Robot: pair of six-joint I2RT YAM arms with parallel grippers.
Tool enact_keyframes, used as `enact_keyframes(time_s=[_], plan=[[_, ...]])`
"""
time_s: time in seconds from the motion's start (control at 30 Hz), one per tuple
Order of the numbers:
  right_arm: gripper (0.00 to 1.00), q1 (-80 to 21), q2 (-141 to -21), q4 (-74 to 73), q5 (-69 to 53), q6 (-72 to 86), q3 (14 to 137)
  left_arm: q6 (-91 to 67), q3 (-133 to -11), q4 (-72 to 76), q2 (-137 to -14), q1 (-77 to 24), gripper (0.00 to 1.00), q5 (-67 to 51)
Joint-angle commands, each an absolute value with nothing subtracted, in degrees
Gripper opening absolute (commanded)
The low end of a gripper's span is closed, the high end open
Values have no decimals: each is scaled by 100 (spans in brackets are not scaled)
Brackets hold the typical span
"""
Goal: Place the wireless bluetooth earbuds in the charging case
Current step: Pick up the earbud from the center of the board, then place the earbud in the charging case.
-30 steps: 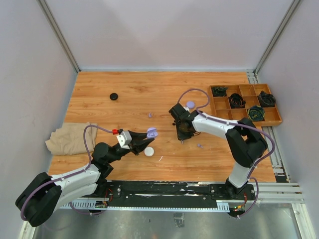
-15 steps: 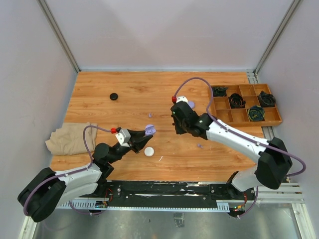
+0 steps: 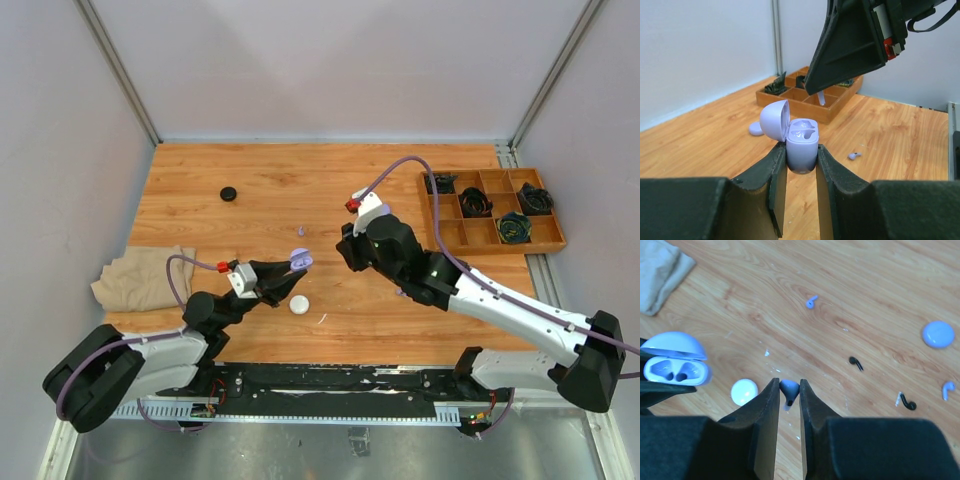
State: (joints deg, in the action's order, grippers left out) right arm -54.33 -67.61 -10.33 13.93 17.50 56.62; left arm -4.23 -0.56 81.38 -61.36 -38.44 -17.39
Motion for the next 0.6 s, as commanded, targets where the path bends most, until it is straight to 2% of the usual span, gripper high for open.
enact_keyframes(time_s=[0.0, 0.57], plan=[[19, -5835, -6493, -20, 1292, 1186, 5451, -98, 238, 8247, -5800, -3867, 0, -1937], [19, -6796, -6298, 1695, 1032, 341, 4921, 1, 171, 7893, -5471, -3867, 0, -2243]])
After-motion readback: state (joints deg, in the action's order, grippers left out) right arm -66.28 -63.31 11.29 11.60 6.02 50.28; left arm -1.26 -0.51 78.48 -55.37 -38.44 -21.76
